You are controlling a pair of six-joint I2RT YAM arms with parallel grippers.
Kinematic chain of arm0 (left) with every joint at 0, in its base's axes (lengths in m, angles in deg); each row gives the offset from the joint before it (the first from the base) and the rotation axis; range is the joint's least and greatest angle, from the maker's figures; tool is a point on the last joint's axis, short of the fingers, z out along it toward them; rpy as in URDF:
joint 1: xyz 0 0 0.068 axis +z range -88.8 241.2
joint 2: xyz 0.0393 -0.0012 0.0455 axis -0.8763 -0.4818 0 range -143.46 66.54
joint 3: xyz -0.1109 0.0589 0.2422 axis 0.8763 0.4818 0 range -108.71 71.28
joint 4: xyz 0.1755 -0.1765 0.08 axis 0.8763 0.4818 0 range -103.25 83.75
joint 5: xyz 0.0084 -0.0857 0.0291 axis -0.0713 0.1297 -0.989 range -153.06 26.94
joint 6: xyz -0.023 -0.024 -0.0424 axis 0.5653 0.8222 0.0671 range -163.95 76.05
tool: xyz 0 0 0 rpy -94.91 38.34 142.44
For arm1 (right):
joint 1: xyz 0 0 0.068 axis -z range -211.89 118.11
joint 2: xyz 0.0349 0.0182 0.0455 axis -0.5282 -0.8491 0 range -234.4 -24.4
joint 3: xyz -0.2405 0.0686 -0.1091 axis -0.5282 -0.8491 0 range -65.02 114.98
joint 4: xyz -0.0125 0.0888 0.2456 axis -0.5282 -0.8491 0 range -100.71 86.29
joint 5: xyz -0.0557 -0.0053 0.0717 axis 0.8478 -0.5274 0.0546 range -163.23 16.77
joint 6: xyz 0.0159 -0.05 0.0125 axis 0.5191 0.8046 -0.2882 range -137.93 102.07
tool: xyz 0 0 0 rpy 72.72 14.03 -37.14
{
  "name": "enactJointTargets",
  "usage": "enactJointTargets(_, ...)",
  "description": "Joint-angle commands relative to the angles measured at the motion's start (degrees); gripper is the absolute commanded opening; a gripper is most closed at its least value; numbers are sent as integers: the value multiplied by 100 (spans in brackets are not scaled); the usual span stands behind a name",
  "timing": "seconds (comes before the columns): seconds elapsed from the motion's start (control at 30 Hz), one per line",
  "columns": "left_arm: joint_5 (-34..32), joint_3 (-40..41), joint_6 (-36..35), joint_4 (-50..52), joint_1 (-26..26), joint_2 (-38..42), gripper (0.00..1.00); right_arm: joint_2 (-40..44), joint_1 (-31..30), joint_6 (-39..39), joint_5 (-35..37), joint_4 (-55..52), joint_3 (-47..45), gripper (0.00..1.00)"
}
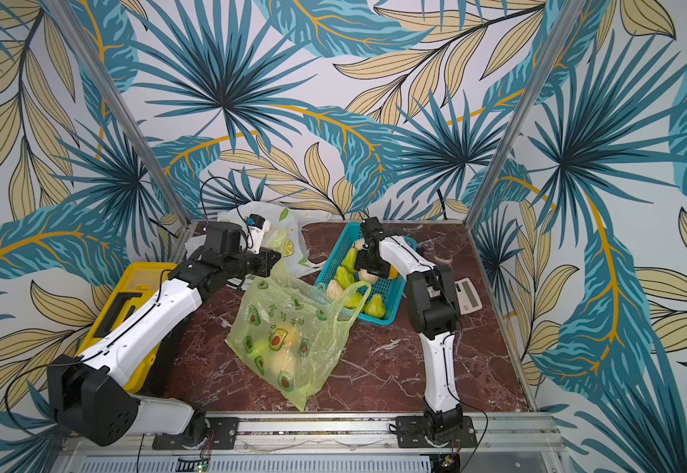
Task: Place the pears into plastic bags & tie knots
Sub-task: Pick up the pear from the basket, then place the pear in the plastic bag.
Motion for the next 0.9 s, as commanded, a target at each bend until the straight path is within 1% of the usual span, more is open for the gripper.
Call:
enactJointTargets(0.0,-29,31,27,-67,-19,49,6,-119,-34,49,-3,-254,152,58)
enactJointTargets(0.03,-36,26,22,-67,-22,75,6,92,-35,82,24,-224,86,53)
enactJointTargets(0.1,-40,14,1,-66,-22,95,6,587,-36,167,87,-84,-94,46)
enactJointTargets(0.17,-27,-30,-21,-63,-14,74,6,1043,-33,294,71,-133,-156,45)
enactJointTargets(0.23,-3,-94,-26,-65,-18,14,6,1407,-30,344,-129,-231,-224,43)
enactJointTargets(0.33,80,-199,26,-81,-31,-88,6,2130,-133,340,-674,-38,-622,40)
enactJointTargets(0.4,84,-279,45,-75,-54,-153,6,2529,-278,275,-1311,88,-793,40)
enactJointTargets(0.43,82,-323,53,-68,-66,-175,6,2687,-417,179,-1674,178,-872,40)
enactJointTargets(0.5,121,-388,79,-71,-76,-226,6,2885,-838,-86,-2113,441,-1073,40)
enactJointTargets(0.63,195,-469,136,-63,-111,-243,6,2819,-1723,-941,-2418,1364,-1479,40)
enactJointTargets(0.67,204,-478,158,-76,-114,-229,6,2704,-1880,-1145,-2360,1567,-1532,40)
enactJointTargets(0.73,240,-486,185,-80,-124,-211,6,2418,-2105,-1334,-2280,1814,-1551,40)
enactJointTargets(0.8,284,-494,194,-77,-124,-181,6,2144,-2198,-1428,-2203,1775,-1455,41)
enactJointTargets(0.87,298,-479,156,-76,-127,-140,6,2005,-2261,-1280,-2150,1545,-1266,48)
